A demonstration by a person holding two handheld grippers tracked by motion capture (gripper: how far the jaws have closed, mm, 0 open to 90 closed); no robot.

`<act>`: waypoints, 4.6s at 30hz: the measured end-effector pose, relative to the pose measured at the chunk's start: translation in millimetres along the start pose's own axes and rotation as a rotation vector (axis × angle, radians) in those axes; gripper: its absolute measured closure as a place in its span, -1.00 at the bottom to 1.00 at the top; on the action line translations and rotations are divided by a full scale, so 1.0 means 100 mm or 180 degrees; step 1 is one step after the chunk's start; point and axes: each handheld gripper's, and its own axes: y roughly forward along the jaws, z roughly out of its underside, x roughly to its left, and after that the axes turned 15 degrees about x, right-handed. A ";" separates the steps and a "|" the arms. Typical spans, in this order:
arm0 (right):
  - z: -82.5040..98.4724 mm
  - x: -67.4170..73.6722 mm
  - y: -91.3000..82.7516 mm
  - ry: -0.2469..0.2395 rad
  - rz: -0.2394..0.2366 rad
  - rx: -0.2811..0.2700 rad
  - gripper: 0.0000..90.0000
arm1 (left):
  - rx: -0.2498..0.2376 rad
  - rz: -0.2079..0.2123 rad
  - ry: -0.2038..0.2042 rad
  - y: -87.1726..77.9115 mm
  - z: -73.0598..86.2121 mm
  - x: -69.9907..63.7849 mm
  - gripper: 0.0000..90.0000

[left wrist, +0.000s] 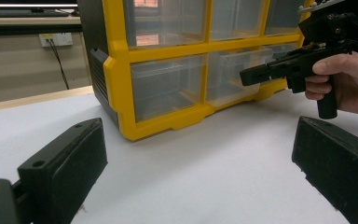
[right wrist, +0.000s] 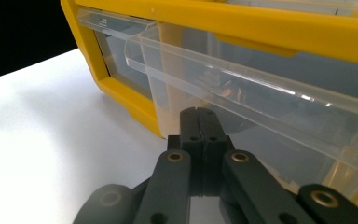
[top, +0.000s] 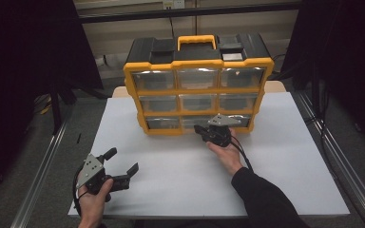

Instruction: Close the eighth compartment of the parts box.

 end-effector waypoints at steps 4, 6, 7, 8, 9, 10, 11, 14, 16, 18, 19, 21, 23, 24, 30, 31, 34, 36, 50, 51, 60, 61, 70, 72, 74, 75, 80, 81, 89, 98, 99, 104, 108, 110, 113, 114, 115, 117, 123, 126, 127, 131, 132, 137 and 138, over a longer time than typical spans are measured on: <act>-0.03 -0.01 0.01 -0.0003 0.0007 0.0022 1.00 | -0.0002 0.0002 -0.0001 0.00 0.00 0.00 -0.93; -0.03 -0.02 0.02 -0.0012 0.0033 0.0014 1.00 | 0.0008 0.0002 0.0008 0.00 0.00 0.00 -0.93; -0.04 -0.02 0.02 0.0008 0.0017 0.0014 1.00 | -0.0005 0.0008 -0.0003 0.00 0.00 0.00 -0.93; -0.03 -0.02 0.03 0.0011 0.0009 0.0021 1.00 | -0.0002 0.0006 -0.0002 -0.01 0.00 0.00 -0.93; -0.03 -0.02 0.03 0.0010 0.0006 0.0026 1.00 | 0.0001 0.0007 0.0002 0.00 0.00 0.00 -0.94; -0.02 -0.02 0.04 0.0004 0.0023 0.0028 1.00 | 0.0004 0.0004 0.0004 0.00 0.00 0.01 -0.93; -0.02 -0.02 0.05 0.0015 0.0021 0.0029 1.00 | 0.0004 0.0004 0.0004 0.00 0.00 0.01 -0.93; -0.03 -0.03 0.05 0.0025 0.0037 0.0026 1.00 | 0.0006 0.0003 0.0010 -0.01 0.00 0.01 -0.93; -0.05 -0.03 0.06 0.0039 0.0023 0.0026 1.00 | 0.0011 0.0002 0.0016 -0.01 0.00 0.01 -0.93; -0.06 -0.04 0.06 0.0029 0.0043 0.0019 1.00 | 0.0004 0.0006 0.0003 -0.01 0.00 0.01 -0.93; -0.07 -0.04 0.06 0.0030 0.0046 0.0015 1.00 | 0.0005 0.0003 0.0005 -0.01 0.00 0.01 -0.93; -0.07 -0.04 0.07 0.0030 0.0019 0.0011 1.00 | 0.0001 0.0006 0.0004 -0.01 0.00 0.01 -0.93; -0.07 -0.05 0.07 0.0019 0.0044 0.0013 1.00 | 0.0008 0.0006 0.0013 0.00 0.00 0.01 -0.93; -0.07 -0.05 0.08 0.0015 0.0056 0.0010 1.00 | 0.0006 -0.0010 -0.0009 0.00 0.00 0.00 -0.93; -0.08 -0.06 0.09 0.0059 0.0058 0.0009 1.00 | 0.0003 0.0007 0.0005 0.00 0.00 0.01 -0.93; -0.08 -0.06 0.10 0.0062 0.0044 0.0006 1.00 | 0.0013 -0.0012 -0.0001 0.00 0.00 0.01 -0.93; -0.08 -0.07 0.10 0.0069 0.0057 0.0007 1.00 | 0.0003 0.0006 0.0006 0.00 0.00 0.01 -0.93; -0.08 -0.07 0.11 0.0067 0.0065 0.0007 1.00 | 0.0013 -0.0013 -0.0002 0.00 0.00 0.01 -0.93; -0.07 -0.09 0.13 0.0103 0.0083 0.0006 1.00 | 0.0011 -0.0002 -0.0014 0.00 0.00 0.00 -0.93; -0.08 -0.09 0.13 0.0101 0.0064 0.0006 1.00 | 0.0011 -0.0001 -0.0016 0.00 0.00 0.00 -0.94; -0.12 -0.08 0.15 0.0078 0.0064 0.0009 1.00 | 0.0014 -0.0001 -0.0015 0.00 0.00 0.01 -0.93; -0.12 -0.08 0.15 0.0078 0.0064 0.0010 1.00 | 0.0004 0.0024 -0.0014 0.01 0.00 0.01 -0.93; -0.10 -0.11 0.16 0.0079 0.0028 0.0012 1.00 | 0.0031 -0.0023 0.0003 0.02 -0.01 0.04 -0.93; -0.09 -0.11 0.17 0.0084 0.0019 0.0027 1.00 | 0.0017 0.0016 -0.0038 0.04 -0.01 0.03 -0.93; -0.08 -0.11 0.18 0.0080 0.0036 0.0065 1.00 | 0.0020 0.0003 -0.0065 0.05 -0.01 0.03 -0.93; -0.08 -0.11 0.18 0.0087 0.0029 0.0076 1.00 | 0.0027 -0.0007 -0.0050 0.04 -0.01 0.03 -0.93; -0.07 -0.12 0.17 0.0115 -0.0020 0.0044 1.00 | 0.0019 -0.0008 -0.0027 0.02 0.00 0.04 -0.93; -0.06 -0.12 0.15 0.0134 -0.0042 0.0041 0.98 | 0.0018 -0.0007 -0.0030 0.02 0.00 0.04 -0.93; -0.04 -0.09 0.07 0.0123 -0.0062 0.0019 0.59 | 0.0020 -0.0014 -0.0021 -0.01 0.01 0.02 -0.93; -0.01 -0.04 0.02 0.0069 -0.0167 0.0016 -0.13 | 0.0010 0.0012 0.0001 -0.01 0.01 0.01 -0.93; 0.00 -0.04 0.00 0.0063 -0.0170 0.0004 -0.17 | 0.0010 -0.0010 -0.0013 -0.01 0.01 0.01 -0.93; 0.00 -0.04 -0.05 0.0131 -0.0166 -0.0023 -0.47 | -0.0010 -0.0007 -0.0010 -0.02 0.01 0.01 -0.93; 0.01 -0.04 -0.07 0.0145 -0.0151 -0.0012 -0.65 | 0.0011 0.0001 0.0012 -0.02 0.01 0.01 -0.93; 0.02 -0.04 -0.09 0.0138 -0.0165 -0.0034 -0.69 | -0.0011 -0.0009 -0.0002 -0.02 0.01 0.01 -0.93; 0.03 -0.05 -0.12 0.0169 -0.0148 -0.0039 -0.81 | -0.0004 -0.0007 -0.0011 -0.02 0.01 0.01 -0.93; 0.03 -0.05 -0.13 0.0196 -0.0156 -0.0067 -0.83 | 0.0005 -0.0017 0.0021 -0.03 0.01 0.02 -0.93; 0.03 -0.05 -0.14 0.0225 -0.0165 -0.0066 -0.87 | 0.0006 -0.0019 0.0023 -0.03 0.01 0.02 -0.93; 0.03 -0.05 -0.17 0.0250 -0.0184 -0.0104 -0.92 | 0.0022 -0.0028 0.0041 -0.03 0.01 0.02 -0.93; 0.06 -0.06 -0.25 0.0229 -0.0206 -0.0110 -0.98 | -0.0003 -0.0007 -0.0012 -0.02 0.01 0.01 -0.93; 0.07 -0.09 -0.30 0.0298 -0.0199 -0.0140 -0.99 | 0.0005 -0.0022 0.0004 -0.03 0.01 0.02 -0.93; 0.07 -0.10 -0.32 0.0288 -0.0225 -0.0153 -0.99 | -0.0005 -0.0026 -0.0034 -0.02 0.01 0.02 -0.94; 0.10 -0.13 -0.40 0.0289 -0.0197 -0.0209 -0.99 | 0.0005 -0.0046 -0.0027 -0.03 0.01 0.03 -0.94; 0.11 -0.13 -0.42 0.0283 -0.0188 -0.0215 -0.99 | 0.0006 -0.0043 -0.0027 -0.03 0.01 0.03 -0.94; 0.15 -0.19 -0.51 0.0308 -0.0189 -0.0238 -1.00 | 0.0010 -0.0034 -0.0039 -0.03 0.01 0.02 -0.94; 0.15 -0.21 -0.52 0.0309 -0.0172 -0.0233 -0.98 | 0.0008 -0.0034 -0.0042 -0.02 0.01 0.02 -0.94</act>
